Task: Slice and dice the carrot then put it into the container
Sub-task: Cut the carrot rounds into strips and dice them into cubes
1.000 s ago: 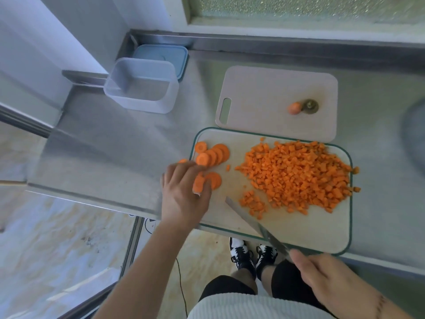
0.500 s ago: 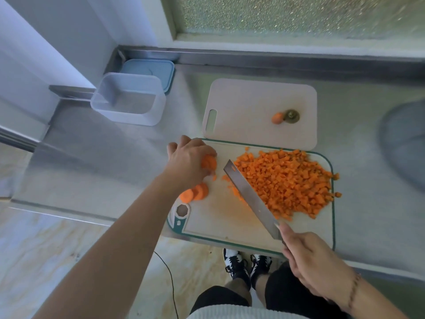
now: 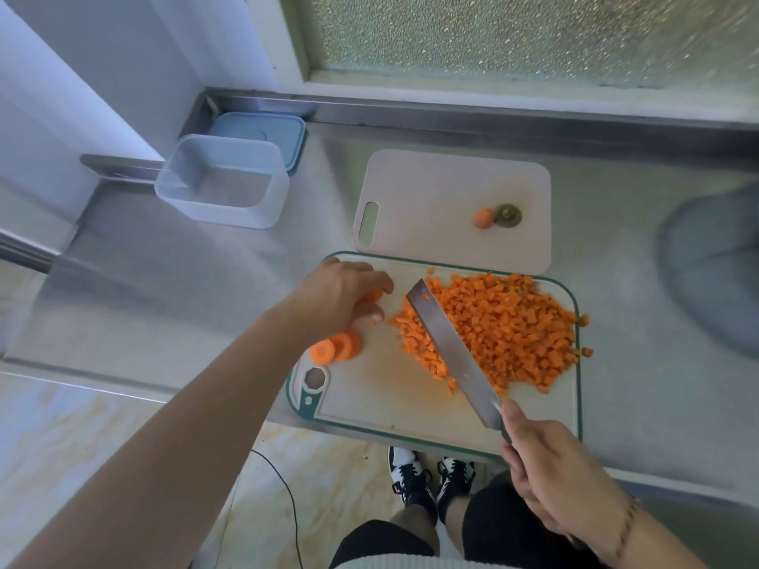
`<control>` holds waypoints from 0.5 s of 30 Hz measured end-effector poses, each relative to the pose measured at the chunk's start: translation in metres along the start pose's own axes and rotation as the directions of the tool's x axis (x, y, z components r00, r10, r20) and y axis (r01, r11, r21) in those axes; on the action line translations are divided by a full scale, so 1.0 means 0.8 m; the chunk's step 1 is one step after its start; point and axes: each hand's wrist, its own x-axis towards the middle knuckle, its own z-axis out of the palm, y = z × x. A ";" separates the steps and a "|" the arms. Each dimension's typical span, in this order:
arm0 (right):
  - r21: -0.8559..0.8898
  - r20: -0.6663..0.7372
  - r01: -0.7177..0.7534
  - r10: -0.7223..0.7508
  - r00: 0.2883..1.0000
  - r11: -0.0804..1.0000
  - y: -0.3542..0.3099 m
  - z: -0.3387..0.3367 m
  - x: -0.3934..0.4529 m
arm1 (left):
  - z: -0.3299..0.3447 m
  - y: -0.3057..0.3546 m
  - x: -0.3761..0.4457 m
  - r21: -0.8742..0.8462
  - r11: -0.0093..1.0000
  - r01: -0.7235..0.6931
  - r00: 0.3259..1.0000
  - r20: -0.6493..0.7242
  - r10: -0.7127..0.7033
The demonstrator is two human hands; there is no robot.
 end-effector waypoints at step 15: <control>0.074 0.047 -0.030 0.026 0.999 0.997 0.003 -0.002 0.000 | 0.060 0.044 -0.020 -0.024 0.950 0.311 0.805 -0.525 -0.276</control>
